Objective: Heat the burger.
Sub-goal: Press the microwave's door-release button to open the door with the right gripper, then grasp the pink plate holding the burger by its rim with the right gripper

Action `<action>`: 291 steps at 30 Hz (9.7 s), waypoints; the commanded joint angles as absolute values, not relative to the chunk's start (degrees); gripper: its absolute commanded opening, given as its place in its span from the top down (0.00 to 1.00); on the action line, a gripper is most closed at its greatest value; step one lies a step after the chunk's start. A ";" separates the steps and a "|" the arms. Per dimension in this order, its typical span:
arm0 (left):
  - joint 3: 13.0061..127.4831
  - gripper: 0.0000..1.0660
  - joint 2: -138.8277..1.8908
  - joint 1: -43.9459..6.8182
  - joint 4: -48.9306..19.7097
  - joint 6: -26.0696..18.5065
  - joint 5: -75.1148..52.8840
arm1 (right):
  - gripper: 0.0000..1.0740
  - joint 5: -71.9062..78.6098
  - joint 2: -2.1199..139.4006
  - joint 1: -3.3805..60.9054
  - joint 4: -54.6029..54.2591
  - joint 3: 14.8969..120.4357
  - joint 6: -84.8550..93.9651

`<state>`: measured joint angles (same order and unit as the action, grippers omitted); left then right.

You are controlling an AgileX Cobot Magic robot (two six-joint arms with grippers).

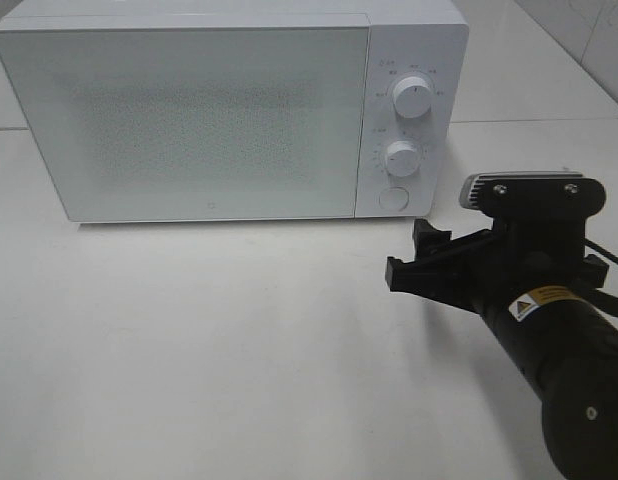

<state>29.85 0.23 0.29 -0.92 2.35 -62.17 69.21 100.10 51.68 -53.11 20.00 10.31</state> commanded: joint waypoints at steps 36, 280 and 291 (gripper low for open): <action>29.74 0.05 1.20 0.29 -1.15 2.58 -61.42 | 0.77 67.61 103.25 54.37 -56.72 25.21 -62.40; 29.74 0.05 0.69 0.29 -0.97 2.58 -61.42 | 0.93 -46.75 84.86 34.84 0.34 57.93 76.72; 29.74 0.05 0.69 0.29 -0.97 2.58 -61.42 | 0.74 -42.69 84.86 34.84 2.29 57.93 76.95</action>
<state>29.85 0.23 0.29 -0.80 2.35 -62.17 -42.97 85.14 34.72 2.06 57.70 76.26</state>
